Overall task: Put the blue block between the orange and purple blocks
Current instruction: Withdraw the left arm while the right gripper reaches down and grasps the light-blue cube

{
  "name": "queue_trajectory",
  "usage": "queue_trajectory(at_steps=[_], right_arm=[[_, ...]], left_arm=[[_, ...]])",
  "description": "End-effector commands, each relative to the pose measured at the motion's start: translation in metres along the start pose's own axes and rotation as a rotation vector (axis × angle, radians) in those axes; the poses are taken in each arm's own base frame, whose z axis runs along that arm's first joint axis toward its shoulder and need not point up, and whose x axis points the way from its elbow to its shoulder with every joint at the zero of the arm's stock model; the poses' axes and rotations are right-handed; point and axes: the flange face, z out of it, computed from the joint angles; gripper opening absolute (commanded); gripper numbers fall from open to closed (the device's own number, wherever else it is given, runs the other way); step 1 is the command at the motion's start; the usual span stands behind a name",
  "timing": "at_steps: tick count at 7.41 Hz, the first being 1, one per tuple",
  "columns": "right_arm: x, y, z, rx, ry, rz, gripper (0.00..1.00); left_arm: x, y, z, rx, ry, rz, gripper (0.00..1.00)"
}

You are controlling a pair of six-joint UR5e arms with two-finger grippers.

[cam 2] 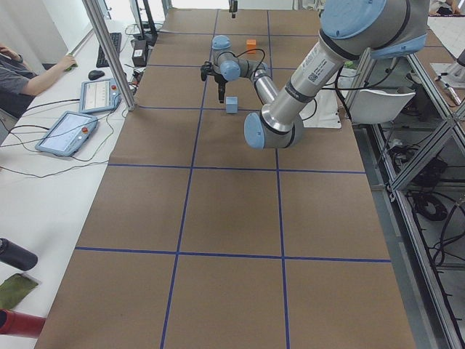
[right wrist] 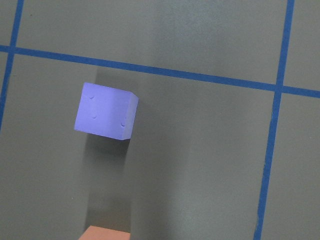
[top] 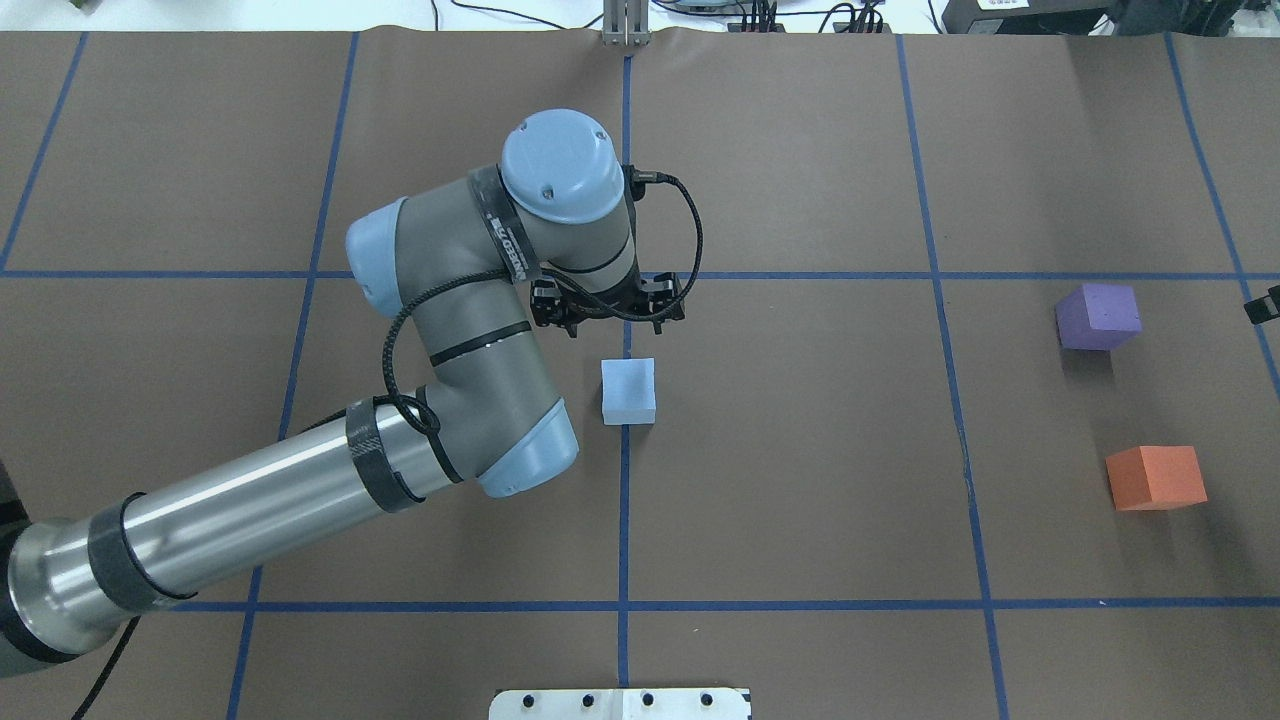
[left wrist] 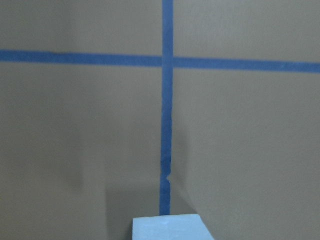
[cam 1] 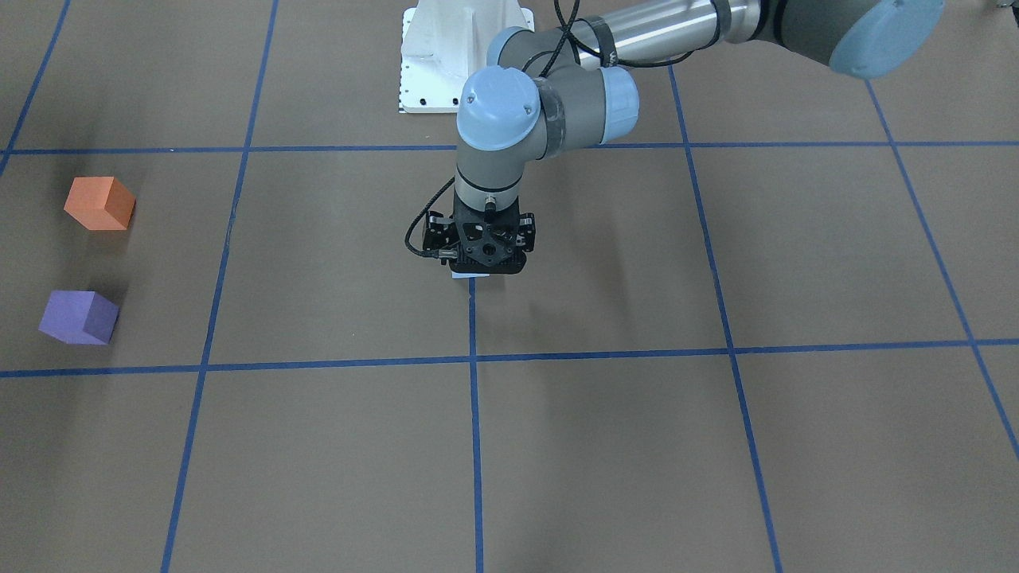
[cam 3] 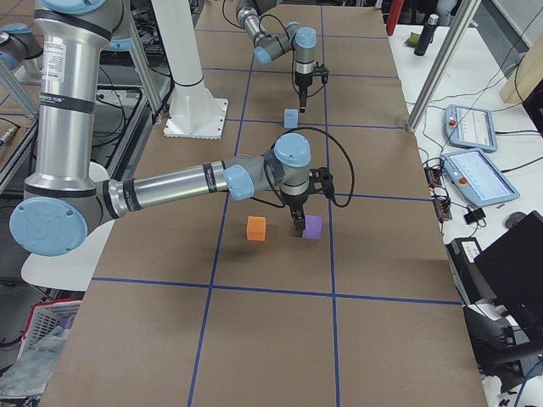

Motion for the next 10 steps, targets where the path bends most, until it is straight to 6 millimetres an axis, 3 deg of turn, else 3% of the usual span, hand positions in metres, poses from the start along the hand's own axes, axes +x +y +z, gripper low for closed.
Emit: queue_trajectory(at_steps=[1,3,5,6,7,8,9,10], right_arm=[[-0.074,-0.036,0.012,0.047,-0.09,-0.038,1.0],[-0.182,-0.083,0.032,0.045,-0.156,0.019,1.0],[-0.297,-0.095,0.073,0.016,-0.16,0.069,1.0],[-0.36,-0.107,0.079,0.0,-0.119,0.071,1.0],[-0.423,-0.118,0.088,-0.01,-0.054,0.078,1.0],[-0.466,-0.123,0.108,-0.005,-0.021,0.097,1.0],[-0.503,-0.13,0.124,-0.009,-0.015,0.125,1.0],[-0.533,-0.128,0.14,-0.003,0.003,0.12,1.0]], left_arm=[[-0.083,-0.022,-0.056,-0.033,-0.031,0.104,0.99],[-0.221,-0.038,-0.089,-0.035,-0.053,0.216,0.99],[-0.374,-0.058,-0.113,-0.042,-0.129,0.352,0.99],[-0.44,-0.069,-0.132,-0.038,-0.169,0.409,0.99],[-0.514,-0.065,-0.148,-0.046,-0.202,0.393,0.99],[-0.585,-0.049,-0.165,-0.057,-0.17,0.312,1.0],[-0.654,-0.03,-0.174,-0.075,-0.159,0.346,1.0],[-0.699,-0.027,-0.183,-0.086,-0.167,0.376,1.0]])
